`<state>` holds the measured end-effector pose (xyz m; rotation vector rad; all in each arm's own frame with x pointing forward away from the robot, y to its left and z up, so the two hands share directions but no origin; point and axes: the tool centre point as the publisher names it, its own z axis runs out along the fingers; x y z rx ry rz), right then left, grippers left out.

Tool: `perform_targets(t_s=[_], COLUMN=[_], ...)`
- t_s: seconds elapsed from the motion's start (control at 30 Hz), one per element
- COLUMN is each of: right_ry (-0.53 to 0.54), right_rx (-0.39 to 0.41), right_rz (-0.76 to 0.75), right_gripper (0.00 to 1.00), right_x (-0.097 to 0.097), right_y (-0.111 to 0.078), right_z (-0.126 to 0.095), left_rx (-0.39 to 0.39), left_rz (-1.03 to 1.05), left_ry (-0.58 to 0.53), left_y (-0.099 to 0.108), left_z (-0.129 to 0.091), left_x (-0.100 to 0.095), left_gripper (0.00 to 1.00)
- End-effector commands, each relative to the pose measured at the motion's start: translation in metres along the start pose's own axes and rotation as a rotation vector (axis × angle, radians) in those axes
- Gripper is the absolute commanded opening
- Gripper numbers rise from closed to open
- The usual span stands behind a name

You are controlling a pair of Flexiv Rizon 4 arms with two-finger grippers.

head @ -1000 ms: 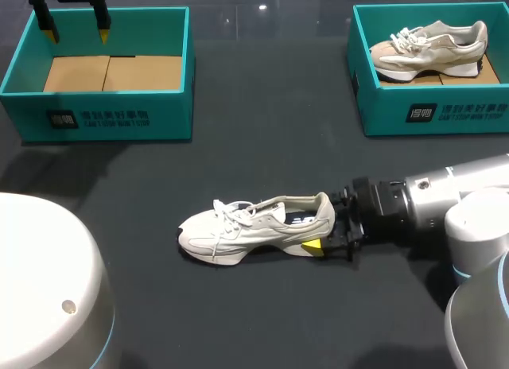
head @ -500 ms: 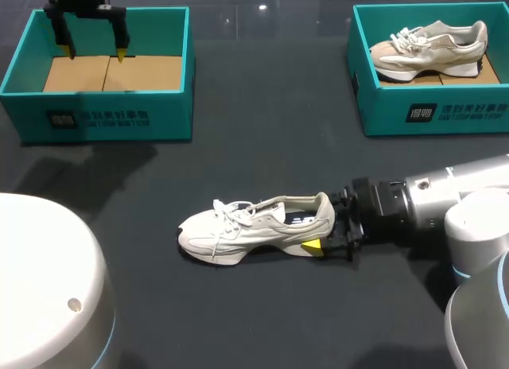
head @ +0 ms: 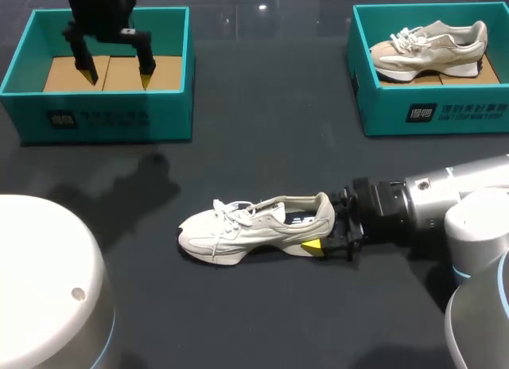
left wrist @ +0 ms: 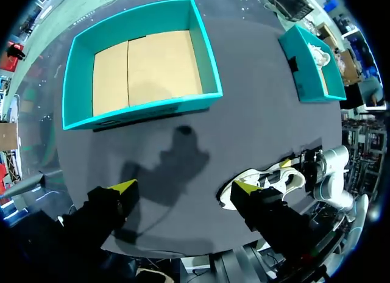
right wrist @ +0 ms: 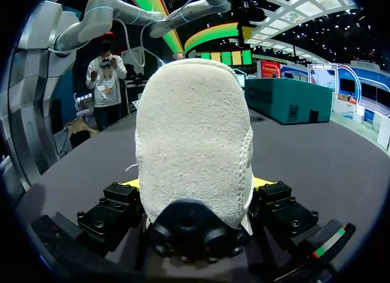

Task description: Take the shoe out of the shoebox, open the shoe tongue, remove and reinsert the insole, then place the shoe into the shoebox

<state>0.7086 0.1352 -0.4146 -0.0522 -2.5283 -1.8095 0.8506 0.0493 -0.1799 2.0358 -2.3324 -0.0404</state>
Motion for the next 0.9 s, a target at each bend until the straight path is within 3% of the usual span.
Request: perform_targets(t_s=[0.03,0.33,0.4,0.63,0.9], right_ry=[-0.001,-0.001,-0.001,-0.001,-0.001], right_rx=[0.004,0.004,0.004,0.004,0.004], right_rz=[0.001,0.001,0.001,0.001,0.001], right_gripper=[0.0,0.0,0.0,0.0,0.0], right_x=[-0.002,-0.002,-0.002,-0.002,-0.002], right_y=[-0.002,-0.002,-0.002,-0.002,-0.002], right_z=[0.006,0.006,0.006,0.006,0.006], left_rx=[0.041,0.041,0.072,0.022,-0.003], left_rz=[-0.001,-0.001,-0.012,-0.055,-0.102], left_ry=[-0.002,-0.002,-0.005,-0.059,-0.045], left_y=[0.009,0.009,0.024,0.076,0.109], left_z=[-0.001,-0.001,-0.001,0.019,0.028], left_x=[0.0,0.0,0.006,0.062,0.12], left_gripper=[1.0,1.0,1.0,1.0,1.0])
